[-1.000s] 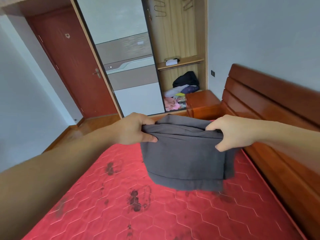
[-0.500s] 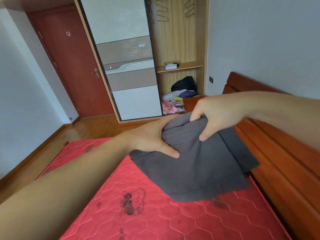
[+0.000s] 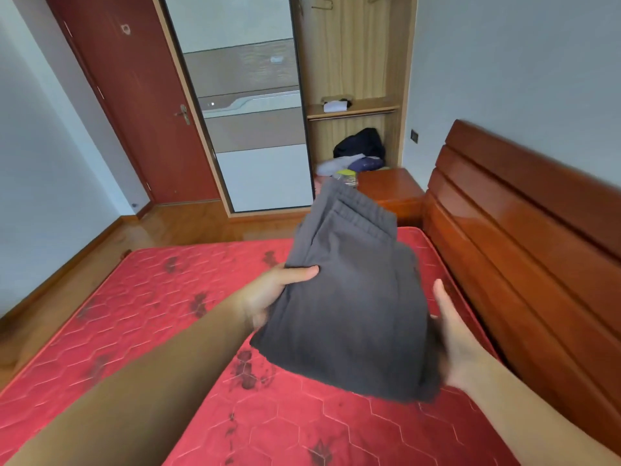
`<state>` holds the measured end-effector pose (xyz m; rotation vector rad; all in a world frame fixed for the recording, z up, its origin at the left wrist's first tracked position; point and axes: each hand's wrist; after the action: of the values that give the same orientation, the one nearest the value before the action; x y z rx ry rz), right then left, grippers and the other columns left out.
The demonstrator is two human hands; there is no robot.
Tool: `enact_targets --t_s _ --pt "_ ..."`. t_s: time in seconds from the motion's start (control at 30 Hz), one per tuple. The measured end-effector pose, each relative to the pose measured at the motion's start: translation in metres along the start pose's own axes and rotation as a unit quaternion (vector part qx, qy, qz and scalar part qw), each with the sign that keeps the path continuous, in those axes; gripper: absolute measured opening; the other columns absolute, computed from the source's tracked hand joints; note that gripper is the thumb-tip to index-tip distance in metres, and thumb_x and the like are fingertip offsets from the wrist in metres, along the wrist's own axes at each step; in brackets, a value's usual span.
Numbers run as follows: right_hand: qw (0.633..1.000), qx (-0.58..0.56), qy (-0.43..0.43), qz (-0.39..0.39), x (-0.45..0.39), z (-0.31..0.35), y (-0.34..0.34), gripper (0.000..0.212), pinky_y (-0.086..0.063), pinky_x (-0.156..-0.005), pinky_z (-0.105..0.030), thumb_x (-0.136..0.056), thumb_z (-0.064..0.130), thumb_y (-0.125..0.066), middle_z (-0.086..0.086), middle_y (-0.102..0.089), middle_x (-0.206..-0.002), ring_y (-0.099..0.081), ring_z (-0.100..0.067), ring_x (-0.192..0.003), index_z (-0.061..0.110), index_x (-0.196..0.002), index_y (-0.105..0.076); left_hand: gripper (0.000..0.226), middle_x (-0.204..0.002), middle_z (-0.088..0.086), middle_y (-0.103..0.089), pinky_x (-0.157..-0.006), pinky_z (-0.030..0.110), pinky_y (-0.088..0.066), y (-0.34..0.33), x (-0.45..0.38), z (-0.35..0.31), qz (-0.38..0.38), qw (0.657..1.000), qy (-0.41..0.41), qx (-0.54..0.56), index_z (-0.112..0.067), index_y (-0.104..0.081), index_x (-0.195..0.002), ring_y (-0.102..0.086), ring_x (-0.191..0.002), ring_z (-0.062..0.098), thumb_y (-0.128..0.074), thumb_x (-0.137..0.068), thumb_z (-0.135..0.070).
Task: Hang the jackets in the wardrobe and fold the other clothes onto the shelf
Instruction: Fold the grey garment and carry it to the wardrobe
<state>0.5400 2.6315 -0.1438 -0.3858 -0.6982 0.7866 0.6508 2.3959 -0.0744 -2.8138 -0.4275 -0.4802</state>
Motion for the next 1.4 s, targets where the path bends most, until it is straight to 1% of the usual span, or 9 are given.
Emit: enact_targets --t_s 0.17,0.3,0.5,0.7,0.8,0.93,1.13,1.3,1.4 --pt "0.987 0.148 0.004 -0.059 -0.008 0.022 -0.011 0.053 -0.05 -0.086 -0.041 -0.07 0.049 -0.065 -0.01 -0.074 -0.107 -0.073 -0.026 -0.091 0.015 -0.11 -0.074 0.03 -0.112 0.015 -0.071 -0.092 0.038 -0.052 0.015 0.0 0.014 -0.091 0.993 0.077 0.005 -0.008 -0.07 -0.111 -0.067 -0.098 0.029 -0.066 -0.088 -0.027" --pt "0.981 0.176 -0.004 -0.078 -0.008 0.044 -0.028 0.057 -0.051 -0.085 -0.042 -0.078 0.071 -0.055 -0.008 -0.076 -0.094 -0.072 -0.03 -0.089 0.02 -0.085 -0.081 0.032 -0.111 0.013 -0.072 -0.096 0.039 -0.05 0.021 0.0 0.019 -0.128 0.99 0.062 -0.007 -0.006 -0.068 -0.115 -0.067 -0.106 0.029 -0.068 -0.087 -0.022" --pt "0.937 0.299 0.142 -0.109 -0.018 0.044 -0.027 0.058 -0.049 -0.093 -0.04 -0.079 0.017 -0.078 0.009 -0.063 -0.121 -0.062 -0.015 -0.105 0.03 -0.128 -0.052 0.031 -0.111 0.008 -0.073 -0.089 0.036 -0.052 0.026 0.005 0.017 -0.146 0.987 0.029 0.063 -0.012 -0.07 -0.114 -0.068 -0.106 0.025 -0.067 -0.088 -0.029" --pt "0.851 0.385 0.335 -0.121 -0.016 0.033 -0.03 0.079 -0.039 -0.102 -0.024 -0.081 0.01 -0.077 0.026 -0.044 -0.135 -0.045 0.002 -0.12 0.038 -0.145 -0.039 0.042 -0.102 0.011 -0.072 -0.088 0.044 -0.056 0.014 -0.019 0.032 -0.316 0.945 0.025 0.086 -0.002 -0.068 -0.108 -0.069 -0.094 0.029 -0.08 -0.078 -0.03" --pt "0.849 0.411 0.318 -0.095 -0.014 0.036 -0.025 0.084 -0.042 -0.101 -0.026 -0.079 0.013 -0.079 0.029 -0.044 -0.136 -0.05 0.004 -0.117 0.045 -0.144 -0.036 0.028 -0.105 0.006 -0.068 -0.094 0.04 -0.052 0.011 -0.022 0.035 -0.385 0.922 -0.03 0.035 -0.007 -0.067 -0.101 -0.064 -0.096 0.025 -0.075 -0.083 -0.026" --pt "0.884 0.406 0.231 -0.013 -0.007 0.048 -0.014 0.082 -0.046 -0.094 -0.025 -0.073 0.014 -0.084 0.027 -0.052 -0.129 -0.057 0.001 -0.113 0.05 -0.135 -0.044 0.021 -0.112 -0.005 -0.07 -0.094 0.031 -0.052 0.0 -0.011 0.031 -0.346 0.926 -0.152 -0.002 -0.028 -0.068 -0.108 -0.066 -0.101 0.014 -0.065 -0.092 -0.016" --pt "0.797 0.575 0.183 -0.004 -0.019 0.05 -0.033 0.074 -0.046 -0.092 -0.027 -0.058 0.032 -0.092 0.023 -0.058 -0.12 -0.056 -0.003 -0.109 0.039 -0.123 -0.059 0.035 -0.123 -0.012 -0.064 -0.096 0.024 -0.044 0.001 0.022 0.022 -0.378 0.89 -0.207 -0.15 -0.026 -0.061 -0.129 -0.06 -0.11 0.007 -0.062 -0.094 -0.03" --pt "0.763 0.605 0.222 -0.035 -0.028 0.027 -0.064 0.044 -0.05 -0.077 -0.032 -0.06 0.035 -0.089 0.017 -0.067 -0.096 -0.061 -0.004 -0.089 0.033 -0.098 -0.068 0.084 -0.134 -0.018 -0.048 -0.098 0.019 -0.04 0.025 0.074 0.027 -0.28 0.911 -0.182 -0.24 -0.037 -0.036 -0.143 -0.047 -0.122 0.002 -0.084 -0.075 -0.028" --pt "0.757 0.606 0.239 -0.034 -0.029 0.019 -0.083 0.03 -0.05 -0.072 -0.031 -0.063 0.032 -0.088 0.012 -0.07 -0.087 -0.063 -0.008 -0.084 0.029 -0.086 -0.07 0.107 -0.141 -0.01 -0.047 -0.101 0.023 -0.041 0.044 0.101 0.023 -0.223 0.859 -0.147 -0.436 -0.039 -0.026 -0.15 -0.046 -0.127 0.009 -0.087 -0.065 -0.014"
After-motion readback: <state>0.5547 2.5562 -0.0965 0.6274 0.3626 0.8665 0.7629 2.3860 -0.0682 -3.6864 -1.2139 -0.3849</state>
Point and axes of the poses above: each hand's wrist, its own x-axis away from the middle knuckle, its own y-axis out of the back of the hand, z = x × y
